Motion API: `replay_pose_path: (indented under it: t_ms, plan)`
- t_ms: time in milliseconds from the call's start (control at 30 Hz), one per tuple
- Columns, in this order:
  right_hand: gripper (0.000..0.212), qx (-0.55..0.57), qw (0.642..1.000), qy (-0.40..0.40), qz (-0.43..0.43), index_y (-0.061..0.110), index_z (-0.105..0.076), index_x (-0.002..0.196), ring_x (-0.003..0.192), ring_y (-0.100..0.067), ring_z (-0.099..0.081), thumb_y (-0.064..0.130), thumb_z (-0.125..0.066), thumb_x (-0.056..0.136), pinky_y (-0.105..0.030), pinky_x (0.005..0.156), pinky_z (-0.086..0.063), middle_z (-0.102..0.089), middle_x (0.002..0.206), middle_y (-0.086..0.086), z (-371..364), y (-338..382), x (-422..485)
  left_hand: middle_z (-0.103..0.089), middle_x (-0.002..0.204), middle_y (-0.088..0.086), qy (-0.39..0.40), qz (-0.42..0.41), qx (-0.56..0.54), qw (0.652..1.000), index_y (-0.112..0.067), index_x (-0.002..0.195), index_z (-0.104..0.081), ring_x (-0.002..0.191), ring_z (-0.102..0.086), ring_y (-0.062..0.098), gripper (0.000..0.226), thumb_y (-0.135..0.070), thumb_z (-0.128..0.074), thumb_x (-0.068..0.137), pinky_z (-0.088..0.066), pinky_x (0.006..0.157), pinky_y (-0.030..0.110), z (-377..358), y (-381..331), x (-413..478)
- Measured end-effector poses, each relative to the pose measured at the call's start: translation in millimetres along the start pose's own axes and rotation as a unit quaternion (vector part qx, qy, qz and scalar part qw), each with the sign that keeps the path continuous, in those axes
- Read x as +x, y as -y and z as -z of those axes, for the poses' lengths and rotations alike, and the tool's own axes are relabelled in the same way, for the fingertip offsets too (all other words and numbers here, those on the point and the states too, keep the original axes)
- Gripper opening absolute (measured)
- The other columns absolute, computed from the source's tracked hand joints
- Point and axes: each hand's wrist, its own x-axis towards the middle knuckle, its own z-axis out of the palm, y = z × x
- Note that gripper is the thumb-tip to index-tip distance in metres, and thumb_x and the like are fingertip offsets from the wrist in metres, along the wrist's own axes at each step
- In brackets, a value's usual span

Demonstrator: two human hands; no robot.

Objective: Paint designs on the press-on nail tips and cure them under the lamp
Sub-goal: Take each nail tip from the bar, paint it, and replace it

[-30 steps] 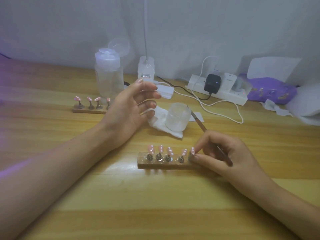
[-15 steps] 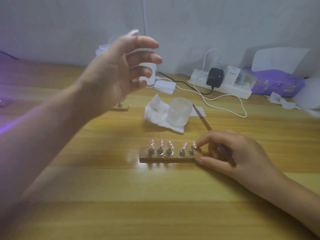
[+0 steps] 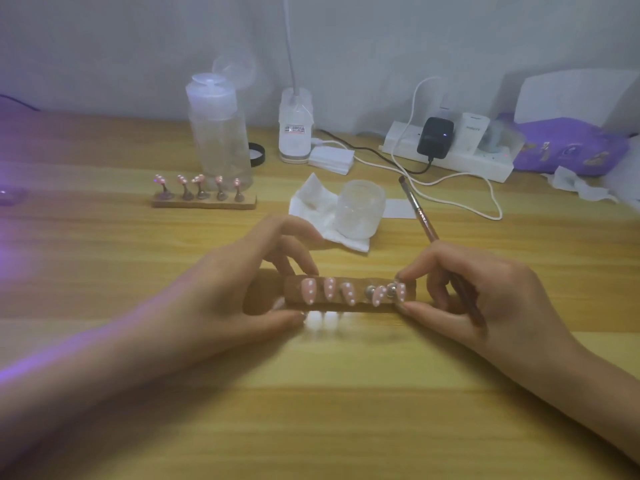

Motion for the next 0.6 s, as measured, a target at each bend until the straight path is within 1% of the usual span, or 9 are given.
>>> replay_pose_path:
  t_ms: [33,100,133,200,233,300,333,500,600]
  plan:
    - [0.018,0.002,1.0,0.0,0.001,0.03,-0.066,0.088,0.057,-0.009,-0.048,0.034,-0.076,0.074,-0.034,0.053,-0.043,-0.05,0.064,0.01,0,0,0,-0.065,0.118,-0.009,-0.003,-0.01,-0.002,1.0,-0.025,0.133,-0.05,0.08,-0.053,-0.008,0.063,-0.027,-0.076,0.076,-0.039,0.078,0.012,1,1,3]
    - [0.017,0.008,1.0,0.0,0.001,0.031,-0.066,0.088,0.056,-0.008,-0.048,0.035,-0.075,0.074,-0.034,0.053,-0.042,-0.05,0.064,0.01,-1,-1,0,-0.062,0.111,-0.017,0.018,-0.039,0.024,0.999,-0.031,0.122,-0.052,0.102,-0.058,-0.004,0.053,-0.016,-0.079,0.078,-0.042,0.083,0.009,-8,14,10]
    - [0.016,0.011,1.0,-0.001,-0.001,0.031,-0.066,0.087,0.056,-0.008,-0.048,0.036,-0.075,0.075,-0.032,0.052,-0.041,-0.05,0.064,0.01,-1,-1,0,-0.059,0.108,-0.016,0.067,-0.048,0.035,0.996,-0.031,0.109,-0.054,0.117,-0.055,0.003,0.038,-0.017,-0.077,0.083,-0.042,0.093,0.015,-17,17,2]
    - [0.015,0.01,1.0,0.001,-0.007,0.032,-0.066,0.087,0.056,-0.006,-0.048,0.038,-0.074,0.076,-0.029,0.051,-0.038,-0.051,0.063,0.01,-2,-2,0,-0.05,0.096,-0.009,0.062,0.002,0.03,0.998,-0.027,0.086,-0.048,0.137,-0.043,0.017,0.019,-0.027,-0.066,0.092,-0.035,0.108,0.028,-19,31,21]
    - [0.015,0.008,1.0,0.004,-0.01,0.032,-0.066,0.087,0.057,-0.006,-0.048,0.04,-0.073,0.076,-0.029,0.051,-0.037,-0.051,0.063,0.009,-2,-3,0,-0.048,0.098,-0.014,0.08,-0.013,0.061,0.995,-0.027,0.088,-0.048,0.137,-0.039,0.011,0.018,-0.036,-0.063,0.09,-0.033,0.107,0.026,-21,33,28]
    - [0.015,0.01,1.0,0.014,-0.019,0.033,-0.065,0.087,0.057,-0.005,-0.048,0.043,-0.072,0.077,-0.029,0.05,-0.037,-0.051,0.063,0.009,-3,-4,0,-0.045,0.113,-0.026,-0.048,-0.049,0.137,0.988,-0.038,0.105,-0.044,0.122,-0.034,-0.005,0.035,-0.045,-0.06,0.075,-0.03,0.095,0.019,-33,-6,35]
    - [0.016,0.012,1.0,0.019,-0.022,0.034,-0.065,0.087,0.057,-0.006,-0.048,0.044,-0.071,0.077,-0.029,0.05,-0.036,-0.051,0.063,0.009,-3,-5,0,-0.046,0.113,-0.03,-0.071,-0.077,0.122,0.987,-0.042,0.107,-0.039,0.117,-0.035,-0.005,0.04,-0.045,-0.059,0.072,-0.027,0.089,0.02,-34,-18,22]
    - [0.019,0.018,0.999,0.038,-0.03,0.038,-0.064,0.09,0.057,-0.006,-0.05,0.05,-0.069,0.077,-0.021,0.051,-0.032,-0.052,0.063,0.013,-4,-9,0,-0.062,0.095,-0.031,-0.087,-0.056,0.138,0.985,-0.048,0.101,-0.029,0.106,-0.039,-0.009,0.044,-0.041,-0.067,0.081,-0.027,0.088,0.02,-37,-27,42]
    - [0.02,0.029,0.998,0.04,-0.033,0.037,-0.064,0.09,0.057,-0.006,-0.05,0.051,-0.068,0.077,-0.019,0.051,-0.031,-0.053,0.063,0.013,-4,-9,1,-0.063,0.093,-0.032,-0.08,-0.06,0.141,0.985,-0.048,0.101,-0.031,0.103,-0.043,-0.009,0.047,-0.034,-0.072,0.083,-0.019,0.09,0.01,-40,-21,43]
